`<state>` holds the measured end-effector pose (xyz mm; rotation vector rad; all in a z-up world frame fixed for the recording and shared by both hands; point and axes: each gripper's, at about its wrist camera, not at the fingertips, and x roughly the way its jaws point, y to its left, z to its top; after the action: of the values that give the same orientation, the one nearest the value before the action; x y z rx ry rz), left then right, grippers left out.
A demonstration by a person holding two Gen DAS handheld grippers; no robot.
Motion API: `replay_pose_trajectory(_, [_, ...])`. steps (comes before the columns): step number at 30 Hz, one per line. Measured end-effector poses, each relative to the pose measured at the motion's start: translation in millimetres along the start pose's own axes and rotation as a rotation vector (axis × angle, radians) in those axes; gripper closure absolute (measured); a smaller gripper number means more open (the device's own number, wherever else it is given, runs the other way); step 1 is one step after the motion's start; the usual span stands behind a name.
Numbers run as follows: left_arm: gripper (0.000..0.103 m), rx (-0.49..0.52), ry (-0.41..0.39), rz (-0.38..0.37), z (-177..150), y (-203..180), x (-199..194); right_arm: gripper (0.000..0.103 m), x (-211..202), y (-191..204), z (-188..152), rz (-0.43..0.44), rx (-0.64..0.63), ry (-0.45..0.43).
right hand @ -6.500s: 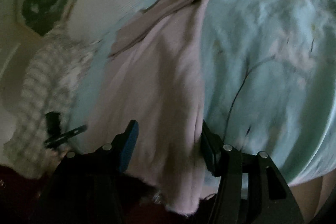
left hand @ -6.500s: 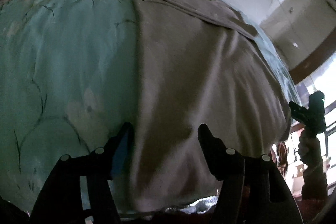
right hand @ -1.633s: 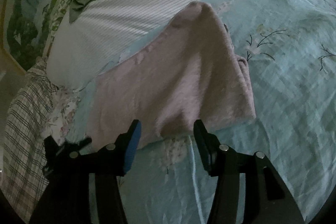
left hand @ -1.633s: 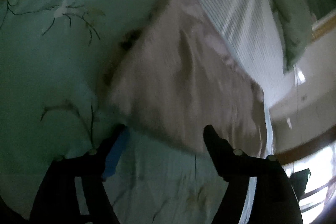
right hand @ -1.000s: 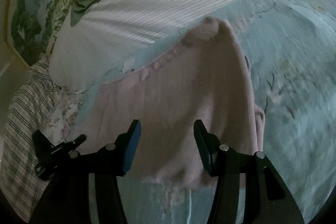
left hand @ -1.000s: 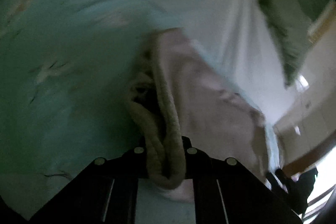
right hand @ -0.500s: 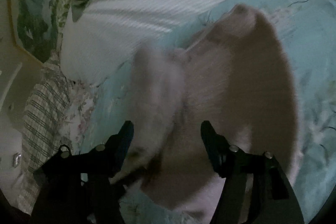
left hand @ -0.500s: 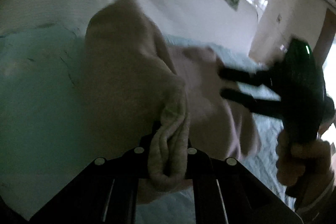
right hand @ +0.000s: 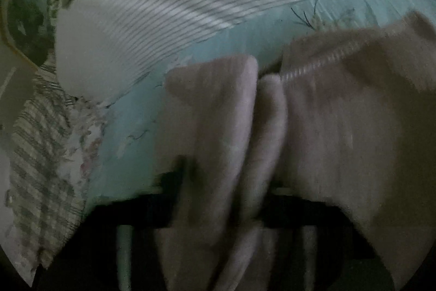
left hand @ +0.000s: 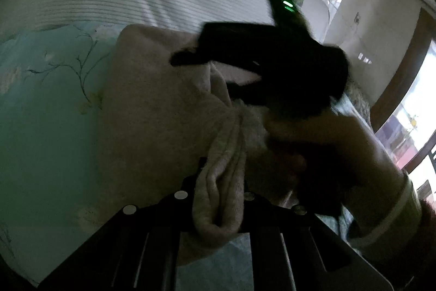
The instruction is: Fold small clothes
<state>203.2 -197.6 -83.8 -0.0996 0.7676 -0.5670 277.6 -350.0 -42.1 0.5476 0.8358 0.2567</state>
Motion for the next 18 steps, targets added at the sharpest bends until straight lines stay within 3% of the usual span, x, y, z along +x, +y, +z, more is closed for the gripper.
replay_pose_trajectory(5, [0.096,0.024,-0.019,0.005,8,-11,-10,0.089,-38,26,13,0.000,-0.145,-0.077])
replay_pose_trajectory(9, [0.095,0.045,-0.046,-0.060,22,-37,-21,0.089,-96,23,20,-0.019,-0.207,-0.171])
replay_pose_trajectory(13, [0.095,0.053,-0.032,-0.116,30,-68,-12,0.090,-127,-17,15,-0.092,-0.161,-0.187])
replay_pose_trajectory(18, [0.095,0.037,0.047,-0.183,22,-93,24,0.090,-129,-75,-2,-0.162,-0.046,-0.162])
